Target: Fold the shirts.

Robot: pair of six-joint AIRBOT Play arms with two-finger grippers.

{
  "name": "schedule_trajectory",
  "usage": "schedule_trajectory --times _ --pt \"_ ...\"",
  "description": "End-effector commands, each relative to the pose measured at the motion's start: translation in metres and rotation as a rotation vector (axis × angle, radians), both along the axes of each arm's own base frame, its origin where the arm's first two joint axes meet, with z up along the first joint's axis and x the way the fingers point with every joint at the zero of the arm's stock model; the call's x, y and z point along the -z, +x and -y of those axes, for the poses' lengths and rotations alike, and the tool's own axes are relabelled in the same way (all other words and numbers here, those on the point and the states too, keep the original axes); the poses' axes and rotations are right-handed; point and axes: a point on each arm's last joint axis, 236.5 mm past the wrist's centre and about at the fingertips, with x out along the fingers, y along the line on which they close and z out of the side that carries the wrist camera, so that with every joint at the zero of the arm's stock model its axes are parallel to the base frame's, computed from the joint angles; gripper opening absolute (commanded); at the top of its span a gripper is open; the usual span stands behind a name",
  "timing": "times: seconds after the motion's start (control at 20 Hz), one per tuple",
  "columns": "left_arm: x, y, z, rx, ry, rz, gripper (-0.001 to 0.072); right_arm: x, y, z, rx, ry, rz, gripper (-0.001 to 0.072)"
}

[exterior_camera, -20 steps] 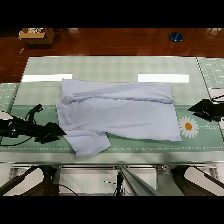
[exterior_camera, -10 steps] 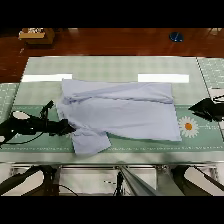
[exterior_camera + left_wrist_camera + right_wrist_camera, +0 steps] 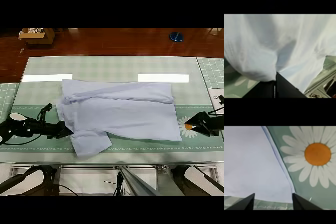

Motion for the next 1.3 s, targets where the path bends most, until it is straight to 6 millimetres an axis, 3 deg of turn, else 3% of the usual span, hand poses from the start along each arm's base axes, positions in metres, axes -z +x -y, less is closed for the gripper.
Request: schedule_trajectory --times 0.0,0.35,0.5,0.65,0.75,0.8,0.85,0.95,1.05,1.25 --pt "-0.008 -0.003 0.0 -0.009 -0.047 -0.01 0.0022 0.021 -0.029 -0.011 -0.018 0.028 -0.085 0.0548" --pt "-0.009 -0.004 0.0 -0.001 -0.05 -0.007 0.0022 0.044 -0.054 -0.026 -0.009 0.049 -0.156 0.0541" --pt "-0.009 -0.005 0.001 0.002 -0.055 -0.011 0.0022 0.058 -0.04 -0.035 0.08 0.07 -0.099 0.0524" --pt "-0.01 -0.006 0.002 0.005 -0.06 -0.013 0.0021 0.062 -0.02 -0.032 0.165 0.064 -0.032 0.0386" --pt "-0.011 -0.006 0.002 0.007 -0.062 -0.014 0.0022 0.06 -0.014 -0.032 0.181 0.071 -0.016 0.0226" --pt "-0.011 -0.006 0.002 0.007 -0.062 -0.014 0.0022 0.058 -0.012 -0.035 0.181 0.087 -0.008 0.0069" --pt "-0.011 -0.006 0.002 0.007 -0.064 -0.014 0.0022 0.052 -0.008 -0.042 0.164 0.123 0.023 0.0025" --pt "-0.016 -0.003 0.006 0.004 -0.088 -0.002 0.0022 0.024 0.009 -0.061 0.092 0.226 0.141 0.0024" --pt "-0.035 0.009 0.016 -0.002 -0.161 0.03 0.0021 -0.011 0.031 -0.064 0.079 0.279 0.252 0.0024" --pt "-0.134 0.077 0.032 -0.054 -0.37 0.323 0.0021 -0.095 0.088 -0.048 0.131 0.281 0.525 0.0024"
